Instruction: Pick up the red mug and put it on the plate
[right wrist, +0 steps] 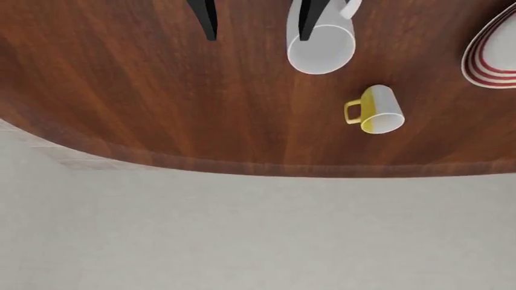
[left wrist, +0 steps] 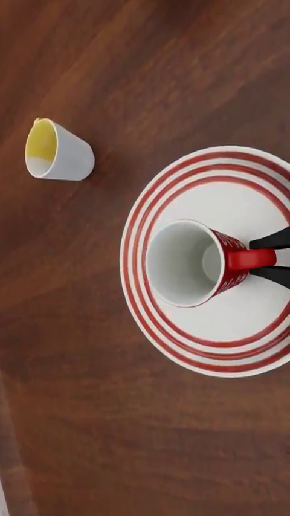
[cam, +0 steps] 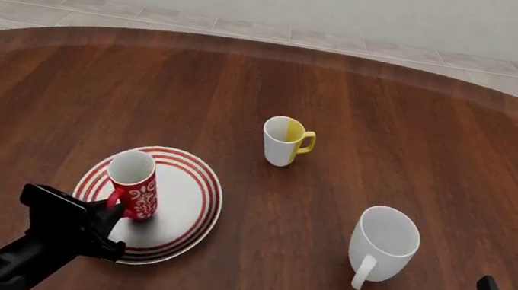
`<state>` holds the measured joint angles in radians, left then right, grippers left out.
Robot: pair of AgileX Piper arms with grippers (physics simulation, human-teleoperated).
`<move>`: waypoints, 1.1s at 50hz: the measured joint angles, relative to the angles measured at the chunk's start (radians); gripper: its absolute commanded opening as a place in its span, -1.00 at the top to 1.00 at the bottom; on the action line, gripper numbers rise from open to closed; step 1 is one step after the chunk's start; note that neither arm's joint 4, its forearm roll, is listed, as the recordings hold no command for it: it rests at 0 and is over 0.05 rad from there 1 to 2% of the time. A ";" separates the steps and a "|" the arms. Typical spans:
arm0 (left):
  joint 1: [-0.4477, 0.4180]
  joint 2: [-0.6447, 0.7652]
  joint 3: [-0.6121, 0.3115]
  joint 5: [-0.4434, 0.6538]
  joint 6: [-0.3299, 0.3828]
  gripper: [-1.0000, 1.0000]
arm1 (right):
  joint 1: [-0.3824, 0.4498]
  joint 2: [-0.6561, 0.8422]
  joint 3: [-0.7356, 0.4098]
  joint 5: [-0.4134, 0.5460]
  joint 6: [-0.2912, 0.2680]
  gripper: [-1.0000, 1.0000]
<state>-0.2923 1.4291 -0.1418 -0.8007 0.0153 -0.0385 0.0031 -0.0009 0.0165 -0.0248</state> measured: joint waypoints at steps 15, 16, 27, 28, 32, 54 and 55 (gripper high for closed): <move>0.001 0.012 0.000 -0.008 -0.001 1.00 | 0.000 0.000 0.000 0.000 -0.001 -1.00; 0.001 0.012 0.000 -0.009 -0.001 1.00 | 0.001 0.000 0.000 0.000 -0.001 -1.00; 0.003 0.023 -0.001 -0.015 -0.006 1.00 | 0.001 0.002 0.000 -0.001 -0.002 -1.00; 0.003 0.024 -0.001 -0.016 -0.006 1.00 | 0.001 0.002 0.000 -0.001 -0.002 -1.00; 0.003 0.032 -0.001 -0.022 -0.006 1.00 | 0.001 0.002 0.000 -0.001 -0.002 -1.00; 0.004 0.068 0.004 -0.058 -0.011 1.00 | 0.000 0.001 0.000 0.001 -0.003 -1.00; 0.004 0.069 0.004 -0.059 -0.011 1.00 | 0.000 0.001 0.000 0.001 -0.003 -1.00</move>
<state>-0.2887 1.4983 -0.1374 -0.8599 0.0041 -0.0382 0.0037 -0.0008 0.0175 -0.0277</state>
